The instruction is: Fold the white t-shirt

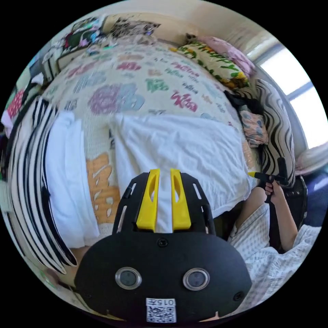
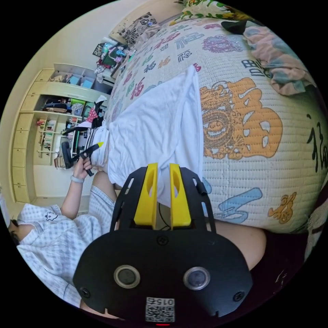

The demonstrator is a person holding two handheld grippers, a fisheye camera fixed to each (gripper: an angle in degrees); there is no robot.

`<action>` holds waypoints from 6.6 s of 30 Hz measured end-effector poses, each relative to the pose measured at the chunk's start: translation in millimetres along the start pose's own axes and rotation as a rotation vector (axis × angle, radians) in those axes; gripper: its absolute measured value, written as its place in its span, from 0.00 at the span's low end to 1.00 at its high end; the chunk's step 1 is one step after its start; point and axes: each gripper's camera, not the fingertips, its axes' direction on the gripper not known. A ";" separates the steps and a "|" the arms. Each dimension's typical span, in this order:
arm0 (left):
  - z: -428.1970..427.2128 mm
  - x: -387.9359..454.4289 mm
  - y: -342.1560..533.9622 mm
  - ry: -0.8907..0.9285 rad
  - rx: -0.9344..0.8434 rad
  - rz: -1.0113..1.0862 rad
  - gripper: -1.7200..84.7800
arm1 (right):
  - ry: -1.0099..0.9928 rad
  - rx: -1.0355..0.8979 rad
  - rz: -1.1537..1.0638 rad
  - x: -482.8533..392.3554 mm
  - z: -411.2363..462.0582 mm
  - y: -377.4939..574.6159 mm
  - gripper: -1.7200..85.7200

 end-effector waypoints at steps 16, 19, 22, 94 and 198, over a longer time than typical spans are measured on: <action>188.6 285.9 -147.3 0.052 -0.294 0.403 0.04 | -0.128 -0.037 -0.001 47.5 102.6 -16.6 0.04; 192.4 279.0 -145.8 0.080 -0.282 0.346 0.03 | -0.111 -0.042 -0.008 54.7 119.3 -19.9 0.03; 190.5 269.9 -140.2 0.105 -0.272 0.312 0.03 | -0.090 -0.051 -0.006 61.6 138.9 -24.2 0.03; -143.6 -210.6 237.5 0.163 -0.361 -0.489 0.05 | 0.534 -0.867 -0.926 -229.3 881.5 -408.4 0.10; 542.7 118.6 -462.9 0.495 -0.902 1.217 0.11 | -0.269 -0.026 -0.197 -33.1 -204.7 -294.4 0.12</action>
